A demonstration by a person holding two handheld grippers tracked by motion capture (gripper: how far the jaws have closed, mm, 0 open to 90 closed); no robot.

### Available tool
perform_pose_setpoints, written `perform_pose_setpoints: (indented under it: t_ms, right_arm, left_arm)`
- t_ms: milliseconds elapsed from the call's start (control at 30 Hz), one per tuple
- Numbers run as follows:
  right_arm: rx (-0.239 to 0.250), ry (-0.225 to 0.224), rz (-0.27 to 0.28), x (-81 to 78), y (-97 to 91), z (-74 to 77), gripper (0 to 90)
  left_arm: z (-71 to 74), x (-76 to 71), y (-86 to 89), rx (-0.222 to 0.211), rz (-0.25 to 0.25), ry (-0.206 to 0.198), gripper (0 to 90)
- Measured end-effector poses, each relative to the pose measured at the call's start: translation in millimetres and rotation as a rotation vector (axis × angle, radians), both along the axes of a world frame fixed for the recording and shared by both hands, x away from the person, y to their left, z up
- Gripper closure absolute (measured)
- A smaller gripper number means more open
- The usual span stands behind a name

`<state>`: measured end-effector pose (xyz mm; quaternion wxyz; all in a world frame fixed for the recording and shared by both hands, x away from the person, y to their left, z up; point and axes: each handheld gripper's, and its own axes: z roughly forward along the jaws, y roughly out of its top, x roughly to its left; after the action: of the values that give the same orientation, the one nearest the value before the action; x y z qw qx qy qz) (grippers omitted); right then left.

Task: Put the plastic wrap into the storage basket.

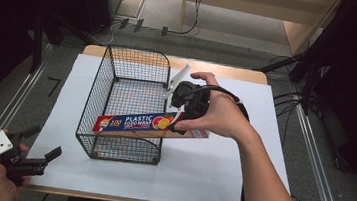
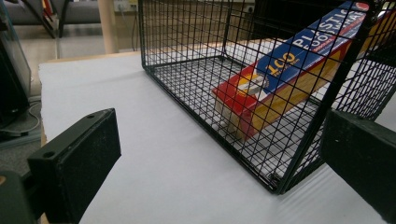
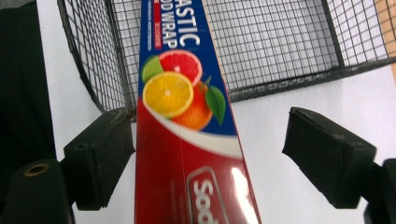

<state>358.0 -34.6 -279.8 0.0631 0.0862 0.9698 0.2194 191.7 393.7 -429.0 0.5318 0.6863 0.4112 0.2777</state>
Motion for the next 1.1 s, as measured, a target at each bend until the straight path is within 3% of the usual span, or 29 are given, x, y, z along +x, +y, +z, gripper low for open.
perform_pose_setpoints:
  t_ms: [500,933,1100]
  right_arm:
    - [0.046,0.031,-0.055,-7.5,-42.8,-4.0,13.5]
    - [0.063,0.033,-0.081,-13.7,-79.0,-21.4,13.6]
    - [0.079,0.034,-0.116,-15.2,-95.7,-33.2,13.9]
  left_arm:
    - [-1.1,0.9,-1.4,0.007,0.001,0.005,0.0]
    - [-2.1,1.8,-2.5,0.008,0.001,0.010,0.0]
    - [-2.1,1.8,-2.6,0.007,0.001,0.012,0.0]
